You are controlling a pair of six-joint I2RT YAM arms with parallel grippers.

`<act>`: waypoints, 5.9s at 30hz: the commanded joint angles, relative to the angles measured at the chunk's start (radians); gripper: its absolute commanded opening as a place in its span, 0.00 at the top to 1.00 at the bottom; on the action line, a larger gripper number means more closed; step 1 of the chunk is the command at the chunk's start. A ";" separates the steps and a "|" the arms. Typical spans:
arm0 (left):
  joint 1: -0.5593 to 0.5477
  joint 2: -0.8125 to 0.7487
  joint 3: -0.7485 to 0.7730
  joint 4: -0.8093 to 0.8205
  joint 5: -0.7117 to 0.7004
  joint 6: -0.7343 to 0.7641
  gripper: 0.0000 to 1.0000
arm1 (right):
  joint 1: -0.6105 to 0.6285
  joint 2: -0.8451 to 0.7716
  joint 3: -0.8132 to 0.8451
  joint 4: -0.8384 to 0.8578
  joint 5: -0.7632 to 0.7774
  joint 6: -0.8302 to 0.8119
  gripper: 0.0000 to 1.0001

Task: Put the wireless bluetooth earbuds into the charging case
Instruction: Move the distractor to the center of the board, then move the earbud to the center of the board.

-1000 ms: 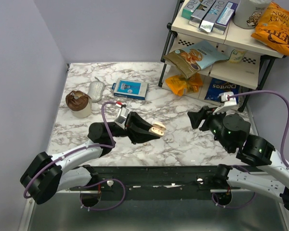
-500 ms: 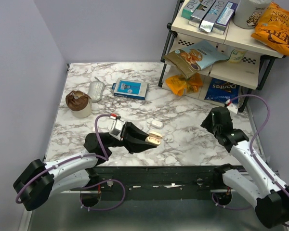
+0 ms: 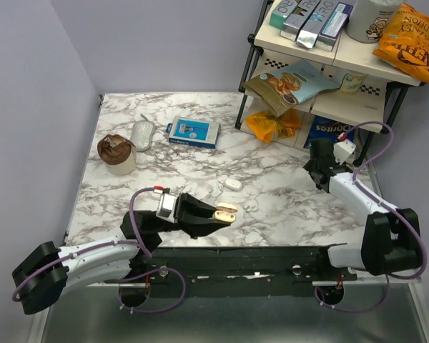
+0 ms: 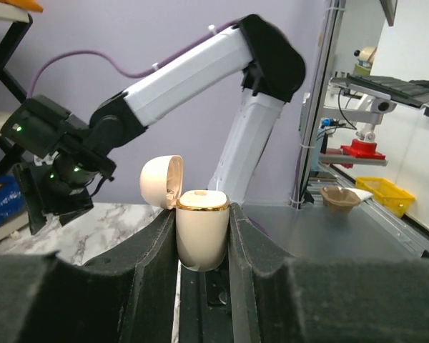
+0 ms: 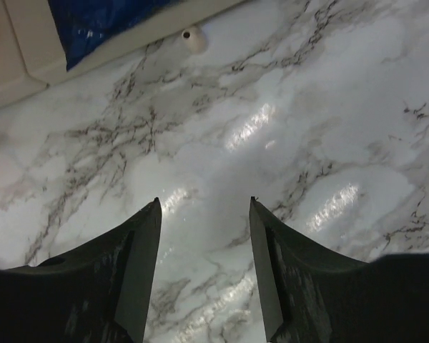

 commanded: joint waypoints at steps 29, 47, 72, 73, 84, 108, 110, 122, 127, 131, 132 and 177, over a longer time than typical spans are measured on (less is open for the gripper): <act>-0.057 -0.082 0.015 0.086 -0.142 0.168 1.00 | -0.276 0.468 0.461 -0.132 -0.257 -0.050 0.38; -0.063 -0.025 0.016 0.141 -0.131 0.162 1.00 | -0.295 0.483 0.435 -0.167 -0.337 -0.077 0.32; -0.113 0.009 -0.005 0.216 -0.168 0.151 1.00 | -0.219 0.376 0.369 -0.160 -0.079 0.279 0.40; -0.115 0.012 -0.005 0.215 -0.166 0.154 1.00 | -0.219 0.390 0.381 -0.172 -0.073 0.277 0.41; -0.115 -0.011 0.003 0.161 -0.176 0.191 1.00 | -0.222 0.519 0.527 -0.275 -0.093 0.303 0.45; -0.127 0.058 0.007 0.248 -0.153 0.110 1.00 | -0.212 0.024 0.012 0.326 -0.438 -0.297 0.63; -0.139 0.052 0.009 0.233 -0.149 0.111 1.00 | -0.212 -0.105 -0.144 0.512 -0.470 -0.245 0.00; -0.170 0.019 -0.002 0.202 -0.162 0.148 1.00 | -0.259 -0.003 -0.105 0.449 -0.453 -0.094 0.00; -0.182 -0.028 -0.011 0.161 -0.179 0.160 1.00 | -0.322 -0.001 -0.237 0.663 -0.493 0.025 0.00; -0.184 -0.051 -0.016 0.118 -0.189 0.191 1.00 | -0.333 0.026 -0.287 0.736 -0.494 0.091 0.00; -0.182 -0.053 -0.013 0.112 -0.188 0.196 1.00 | -0.342 0.035 -0.287 0.741 -0.480 0.107 0.00; -0.182 0.059 0.059 0.063 -0.176 0.277 1.00 | -0.439 0.463 0.088 0.592 -0.731 0.174 0.00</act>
